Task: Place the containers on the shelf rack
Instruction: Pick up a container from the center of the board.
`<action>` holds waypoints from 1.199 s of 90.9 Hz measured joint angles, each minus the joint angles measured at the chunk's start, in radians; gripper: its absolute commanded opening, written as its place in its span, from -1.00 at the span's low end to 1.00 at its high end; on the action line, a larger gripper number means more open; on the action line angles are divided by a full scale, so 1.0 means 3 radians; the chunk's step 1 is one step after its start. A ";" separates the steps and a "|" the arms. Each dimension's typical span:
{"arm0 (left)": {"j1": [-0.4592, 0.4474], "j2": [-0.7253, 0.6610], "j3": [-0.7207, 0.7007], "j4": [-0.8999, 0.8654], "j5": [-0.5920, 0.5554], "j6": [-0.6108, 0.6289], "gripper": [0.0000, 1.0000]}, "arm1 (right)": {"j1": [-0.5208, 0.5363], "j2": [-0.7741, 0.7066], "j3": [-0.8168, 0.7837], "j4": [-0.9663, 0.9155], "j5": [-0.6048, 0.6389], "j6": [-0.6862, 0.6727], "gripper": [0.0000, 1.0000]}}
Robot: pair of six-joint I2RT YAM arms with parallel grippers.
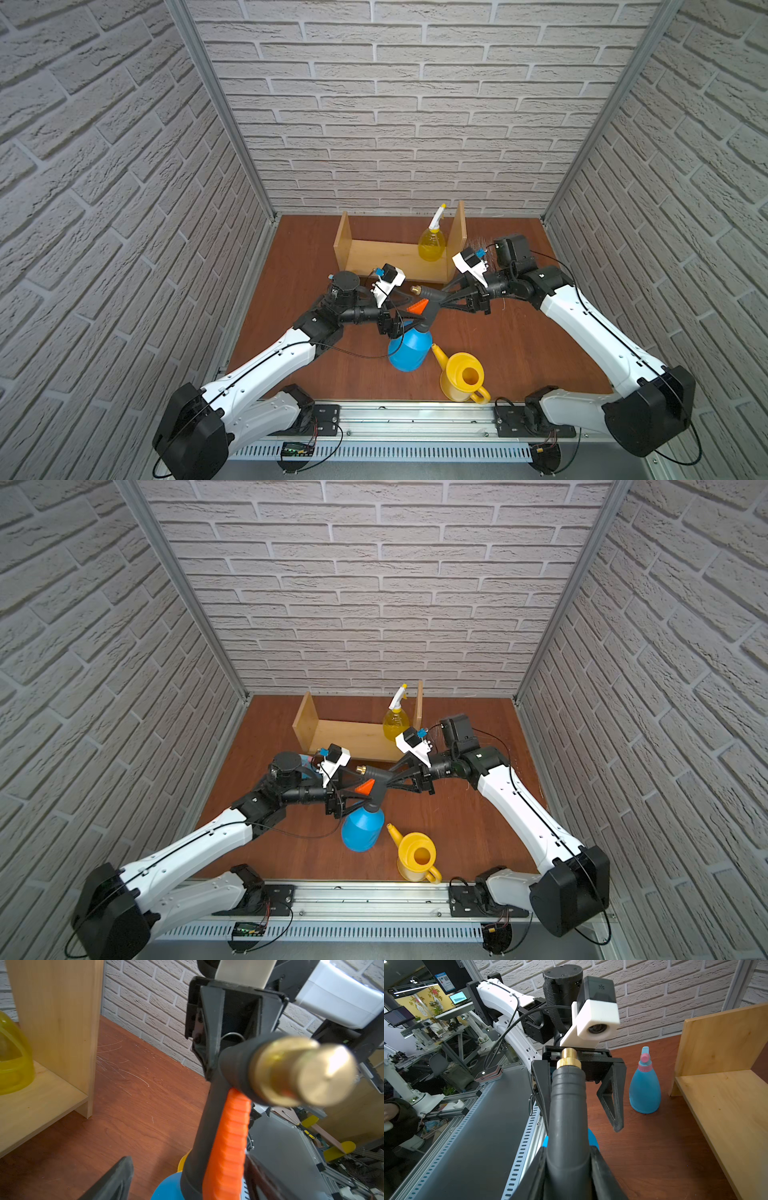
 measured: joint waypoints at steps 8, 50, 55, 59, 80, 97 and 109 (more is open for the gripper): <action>-0.0084 0.0009 0.0048 -0.0017 0.0038 0.0046 0.49 | 0.0000 0.0001 0.0023 -0.0064 -0.0027 -0.0050 -0.92; -0.0282 0.0168 0.0225 -0.0055 0.0045 0.0195 -0.49 | 0.0017 0.0001 0.0031 -0.0145 -0.0089 -0.0097 -0.93; -0.0291 0.0169 0.0225 -0.0056 0.0039 0.0216 -0.57 | 0.0015 0.0001 0.0031 -0.0170 -0.0093 -0.0090 -0.93; -0.0300 0.0168 0.0225 -0.0061 0.0039 0.0215 -0.69 | 0.0015 0.0001 0.0031 -0.0178 -0.0093 -0.0092 -0.93; -0.0318 0.0168 0.0225 -0.0075 0.0037 0.0224 -1.00 | 0.0017 0.0000 0.0031 -0.0192 -0.0081 -0.0081 -0.40; -0.0298 0.0057 0.0228 -0.0289 -0.0088 0.0342 -1.00 | 0.0099 -0.0303 -0.0285 0.0482 0.0263 0.0538 0.93; -0.0271 -0.0266 0.0183 -0.0443 -0.0299 0.0437 -1.00 | 0.0120 -0.0693 -0.0533 0.0882 0.0618 0.0985 1.00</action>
